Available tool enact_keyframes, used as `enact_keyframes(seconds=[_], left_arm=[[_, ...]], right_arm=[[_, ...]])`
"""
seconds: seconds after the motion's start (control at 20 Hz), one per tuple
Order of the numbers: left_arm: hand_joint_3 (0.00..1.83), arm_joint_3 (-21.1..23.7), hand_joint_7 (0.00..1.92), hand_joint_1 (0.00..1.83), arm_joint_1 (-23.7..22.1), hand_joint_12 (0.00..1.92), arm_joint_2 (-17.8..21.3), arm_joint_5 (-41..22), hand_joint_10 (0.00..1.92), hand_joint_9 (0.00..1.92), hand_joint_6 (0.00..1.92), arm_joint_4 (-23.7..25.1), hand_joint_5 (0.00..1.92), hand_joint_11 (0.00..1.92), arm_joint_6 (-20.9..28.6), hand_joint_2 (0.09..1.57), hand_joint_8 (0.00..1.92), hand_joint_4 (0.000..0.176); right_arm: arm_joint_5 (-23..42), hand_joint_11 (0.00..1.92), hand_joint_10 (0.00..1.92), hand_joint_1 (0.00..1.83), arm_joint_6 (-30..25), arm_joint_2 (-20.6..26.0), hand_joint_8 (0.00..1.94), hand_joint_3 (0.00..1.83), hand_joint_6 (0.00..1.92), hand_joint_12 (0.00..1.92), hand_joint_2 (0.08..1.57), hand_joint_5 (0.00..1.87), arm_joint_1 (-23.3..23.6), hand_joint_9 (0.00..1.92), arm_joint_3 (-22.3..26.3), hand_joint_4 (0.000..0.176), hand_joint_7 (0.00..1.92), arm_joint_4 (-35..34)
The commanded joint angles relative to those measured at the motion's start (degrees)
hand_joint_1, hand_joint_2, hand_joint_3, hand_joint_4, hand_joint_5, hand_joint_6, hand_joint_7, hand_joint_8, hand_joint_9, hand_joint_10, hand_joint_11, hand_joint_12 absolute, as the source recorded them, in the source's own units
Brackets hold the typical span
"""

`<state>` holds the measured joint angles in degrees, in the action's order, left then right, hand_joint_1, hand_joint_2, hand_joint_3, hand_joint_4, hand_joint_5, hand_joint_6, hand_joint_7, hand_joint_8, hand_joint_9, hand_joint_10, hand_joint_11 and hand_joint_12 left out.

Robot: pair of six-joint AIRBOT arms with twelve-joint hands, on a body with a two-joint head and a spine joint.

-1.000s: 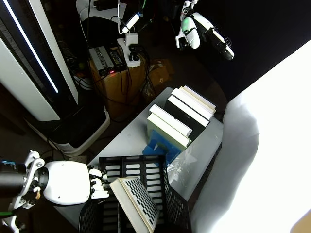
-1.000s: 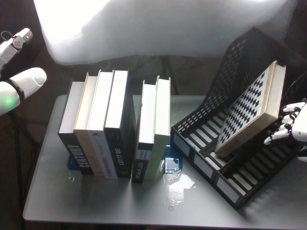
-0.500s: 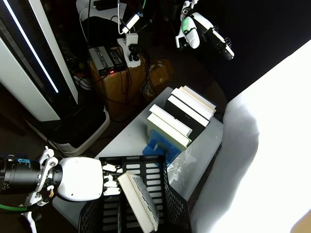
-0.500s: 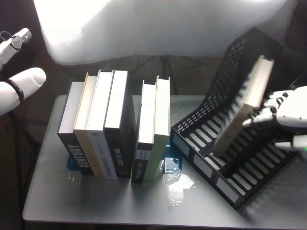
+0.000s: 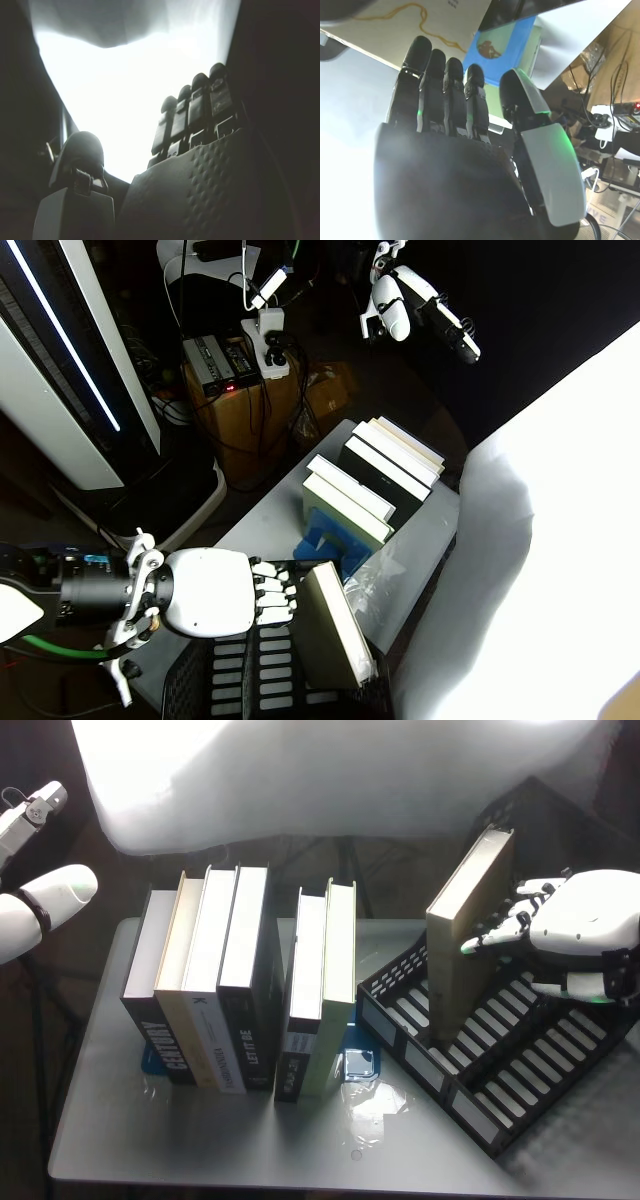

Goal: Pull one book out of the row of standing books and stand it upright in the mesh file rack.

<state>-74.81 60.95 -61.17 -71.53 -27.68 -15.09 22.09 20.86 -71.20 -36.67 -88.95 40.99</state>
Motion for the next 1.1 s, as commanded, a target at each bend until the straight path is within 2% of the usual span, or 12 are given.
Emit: enact_keyframes(seconds=[0.0, 0.15, 0.2, 0.35, 0.5, 0.6, 0.7, 0.75, 0.8, 0.85, 1.0, 1.05], left_arm=[[0.0, 0.02, 0.0, 0.21, -0.24, 0.0, 0.78, -7.17, 0.0, 0.0, 0.0, -0.6, 0.05, 0.0, 0.38, 1.3, 0.0, 0.025], [0.0, 0.13, 0.0, 0.18, -0.23, 0.0, 0.73, -7.15, 0.0, 0.0, 0.0, -0.46, 0.04, 0.0, 0.38, 1.3, 0.0, 0.03], [0.0, 0.17, 0.0, 0.18, -0.2, 0.0, 0.73, -7.15, 0.0, 0.0, 0.0, -0.37, 0.04, 0.0, 0.38, 1.3, 0.0, 0.028], [0.0, 0.5, 0.0, 0.18, -0.27, 0.0, 0.75, -7.32, 0.0, 0.0, 0.0, 0.37, 0.04, 0.0, 0.38, 1.29, 0.0, 0.028], [0.0, 0.78, 0.0, 0.21, -1.01, 0.0, 0.83, -7.13, 0.0, 0.0, 0.0, 2.31, 0.05, 0.0, 0.38, 1.3, 0.0, 0.029], [0.0, 0.87, 0.0, 0.23, -1.59, 0.0, 0.83, -6.94, 0.0, 0.0, 0.0, 3.46, 0.02, 0.0, 0.38, 1.29, 0.0, 0.042], [0.0, 0.84, 0.0, 0.24, -2.59, 0.01, 0.71, -6.17, 0.0, 0.0, 0.0, 5.57, 0.01, 0.02, 0.38, 1.29, 0.0, 0.064], [0.0, 0.84, 0.0, 0.2, -3.13, 0.01, 0.64, -5.82, 0.0, 0.0, 0.0, 6.64, 0.0, 0.02, 0.38, 1.29, 0.0, 0.071], [0.0, 0.84, 0.0, 0.2, -3.81, 0.02, 0.53, -5.47, 0.0, 0.0, 0.0, 7.97, 0.0, 0.03, 0.38, 1.3, 0.0, 0.058], [0.0, 0.84, 0.0, 0.19, -4.5, 0.02, 0.44, -5.08, 0.0, 0.0, 0.0, 9.25, 0.0, 0.02, 0.38, 1.3, 0.0, 0.067], [0.0, 0.77, 0.0, 0.24, -6.56, 0.0, -0.11, -3.35, 0.0, 0.0, 0.0, 13.72, 0.0, 0.0, 0.38, 1.29, 0.0, 0.089], [0.0, 0.58, 0.0, 0.27, -7.0, 0.0, -0.5, -2.57, 0.0, 0.0, 0.0, 15.19, 0.0, 0.0, 0.38, 1.29, 0.0, 0.083]], right_arm=[[4.21, 0.0, 0.87, 0.87, 0.03, 0.53, 0.03, 0.0, 0.0, 1.7, 1.46, 0.24, 0.55, 0.17, -0.4, 0.0, 0.41, -1.91], [6.55, 0.0, 0.42, 0.78, 0.03, 1.34, 0.0, 0.0, 0.01, 1.03, 1.47, 0.14, 0.55, 0.04, 1.36, 0.0, 0.15, -9.74], [7.78, 0.0, 0.3, 0.66, 0.03, 1.75, 0.0, 0.0, 0.01, 0.66, 1.47, 0.08, 0.53, 0.05, 2.22, 0.0, 0.09, -11.88], [11.32, 0.0, 0.11, 0.51, 0.03, 4.98, 0.0, 0.0, 0.0, 0.55, 1.46, 0.06, 0.11, 0.15, 6.3, 0.0, 0.1, -16.44], [15.96, 0.0, 0.01, 0.49, 0.03, 10.02, 0.0, 0.0, 0.0, 0.02, 1.47, 0.0, -0.63, 0.04, 12.35, 0.0, 0.0, -21.81], [18.33, 0.0, 0.0, 0.33, 0.03, 12.02, 0.0, 0.0, 0.0, 0.0, 1.45, 0.0, -1.12, 0.0, 14.47, 0.0, 0.0, -24.07], [21.52, 0.0, 0.0, 0.29, 0.03, 14.45, 0.0, 0.0, 0.0, 0.0, 1.39, 0.0, -1.62, 0.0, 17.09, 0.077, 0.0, -26.6], [22.79, 0.0, 0.0, 0.28, 0.03, 15.39, 0.0, 0.0, 0.0, 0.0, 1.37, 0.0, -1.71, 0.0, 18.16, 0.083, 0.0, -27.48], [24.44, 0.0, 0.0, 0.25, 0.03, 16.32, 0.0, 0.0, 0.0, 0.0, 1.37, 0.0, -1.78, 0.0, 19.16, 0.104, 0.0, -28.41], [26.09, 0.0, 0.0, 0.22, 0.03, 17.27, 0.0, 0.0, 0.0, 0.0, 1.35, 0.0, -1.81, 0.0, 20.17, 0.098, 0.0, -29.3], [30.66, 0.0, 0.0, 0.2, 0.03, 19.72, 0.0, 0.0, 0.0, 0.0, 1.38, 0.0, -1.84, 0.0, 22.83, 0.036, 0.0, -30.6], [31.61, 0.0, 0.0, 0.21, 0.03, 20.28, 0.0, 0.0, 0.0, 0.0, 1.38, 0.0, -1.79, 0.0, 23.43, 0.043, 0.0, -30.6]])
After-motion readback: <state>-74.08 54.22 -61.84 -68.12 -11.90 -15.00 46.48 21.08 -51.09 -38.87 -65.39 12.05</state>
